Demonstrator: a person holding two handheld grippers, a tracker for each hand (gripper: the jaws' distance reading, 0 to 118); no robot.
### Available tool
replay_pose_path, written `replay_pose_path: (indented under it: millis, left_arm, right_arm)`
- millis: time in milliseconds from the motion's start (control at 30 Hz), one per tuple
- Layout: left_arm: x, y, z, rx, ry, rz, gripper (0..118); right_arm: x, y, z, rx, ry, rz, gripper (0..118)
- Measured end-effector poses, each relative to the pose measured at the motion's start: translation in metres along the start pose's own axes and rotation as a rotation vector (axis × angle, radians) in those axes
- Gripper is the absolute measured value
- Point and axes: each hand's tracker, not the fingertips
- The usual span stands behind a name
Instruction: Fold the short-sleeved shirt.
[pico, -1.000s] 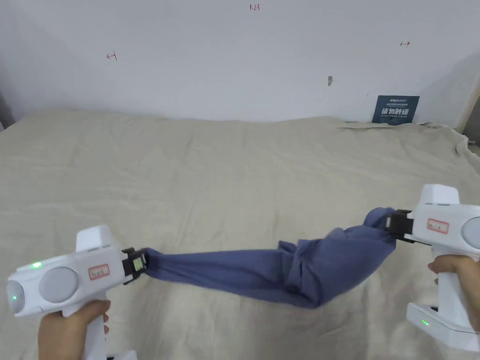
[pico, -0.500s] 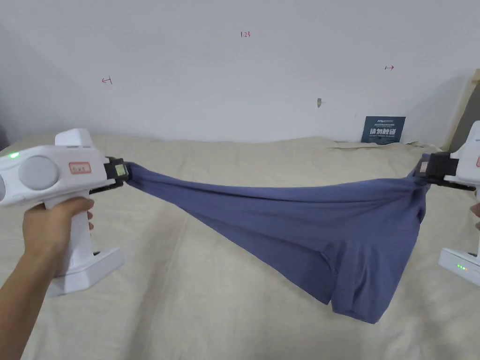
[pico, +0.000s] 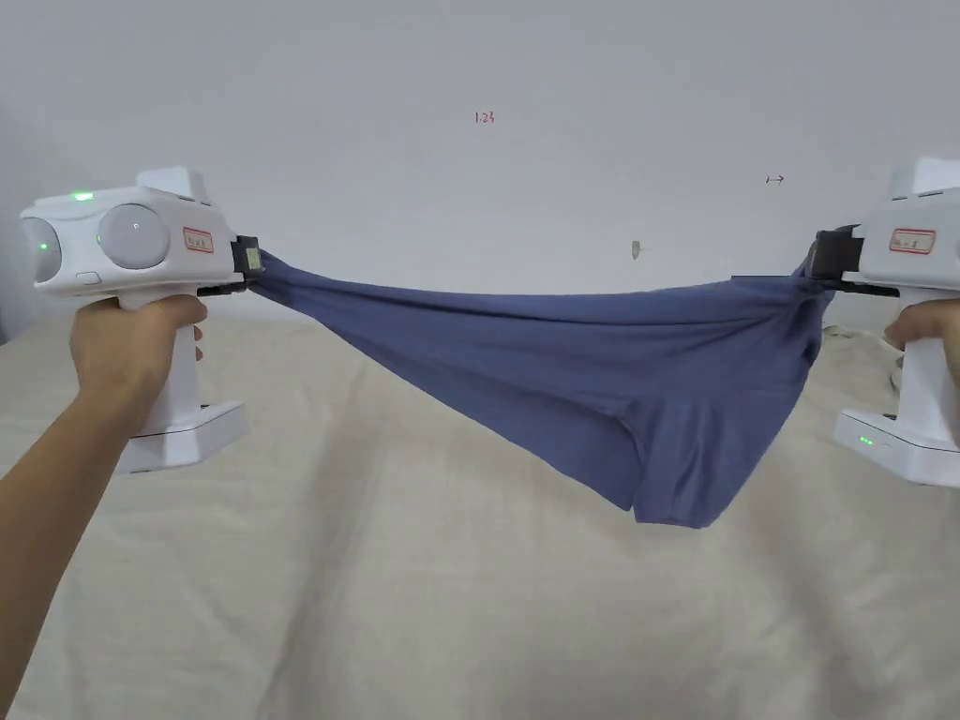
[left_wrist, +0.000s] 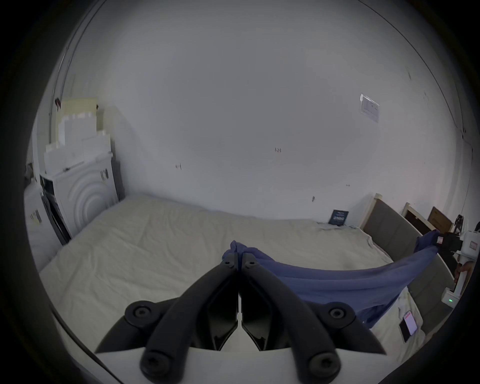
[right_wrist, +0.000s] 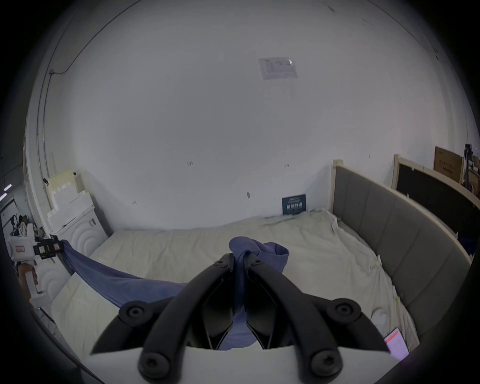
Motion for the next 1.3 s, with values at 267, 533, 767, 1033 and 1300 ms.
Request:
replay_pose_path:
  millis: [267,533,767,1033,1300]
  left_arm:
    - [-0.017,-0.023,-0.039,0.019,0.029,-0.043,0]
    - [-0.052,-0.162,-0.058,-0.200,0.059,0.009,0]
    - [-0.085,-0.299,-0.022,-0.396,0.081,0.021,0]
    - [-0.098,-0.387,0.036,-0.550,0.099,0.022,0]
    - [-0.105,-0.398,0.094,-0.575,0.098,0.050,0]
  right_arm:
    - [-0.016,-0.040,-0.058,0.040,-0.007,0.023,3]
    - [-0.015,-0.177,-0.090,-0.186,-0.005,-0.014,3]
    - [0.003,-0.295,-0.049,-0.340,0.018,-0.083,3]
    - [0.028,-0.370,0.021,-0.423,-0.020,-0.244,3]
    - [0.030,-0.393,0.091,-0.446,-0.017,-0.319,3]
